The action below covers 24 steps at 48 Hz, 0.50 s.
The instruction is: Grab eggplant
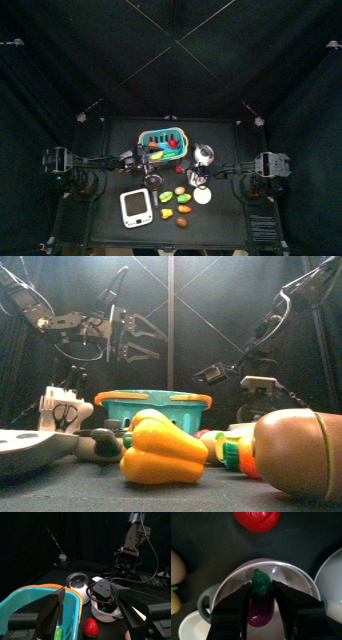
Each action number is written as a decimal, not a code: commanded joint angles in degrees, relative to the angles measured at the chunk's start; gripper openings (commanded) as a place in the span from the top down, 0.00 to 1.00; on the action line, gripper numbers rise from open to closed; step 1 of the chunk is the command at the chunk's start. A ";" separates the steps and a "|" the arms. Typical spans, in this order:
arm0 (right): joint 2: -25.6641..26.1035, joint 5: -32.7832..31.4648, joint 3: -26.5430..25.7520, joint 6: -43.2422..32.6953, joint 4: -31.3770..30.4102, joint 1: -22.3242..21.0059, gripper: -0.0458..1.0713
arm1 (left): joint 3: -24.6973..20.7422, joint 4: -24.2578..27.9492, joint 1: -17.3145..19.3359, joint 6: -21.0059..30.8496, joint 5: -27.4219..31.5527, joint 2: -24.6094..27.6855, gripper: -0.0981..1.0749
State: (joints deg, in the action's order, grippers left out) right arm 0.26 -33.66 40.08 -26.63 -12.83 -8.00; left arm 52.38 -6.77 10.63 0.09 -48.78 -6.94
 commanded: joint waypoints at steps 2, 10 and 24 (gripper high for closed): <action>4.57 0.00 -1.41 -0.09 -0.18 -0.09 0.43 | -0.79 0.09 0.00 0.00 -0.35 -0.26 0.04; 6.59 -0.53 -0.88 -0.18 -0.09 -0.09 0.43 | -0.79 0.09 0.00 0.00 -0.35 -0.26 0.04; 6.68 -1.76 -1.14 0.00 -0.18 -0.18 0.43 | -0.88 0.00 0.00 0.00 -0.35 -0.26 0.04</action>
State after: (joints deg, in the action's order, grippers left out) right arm 5.19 -35.42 39.90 -26.72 -12.92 -8.00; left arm 52.38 -6.77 10.63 0.09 -48.78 -6.94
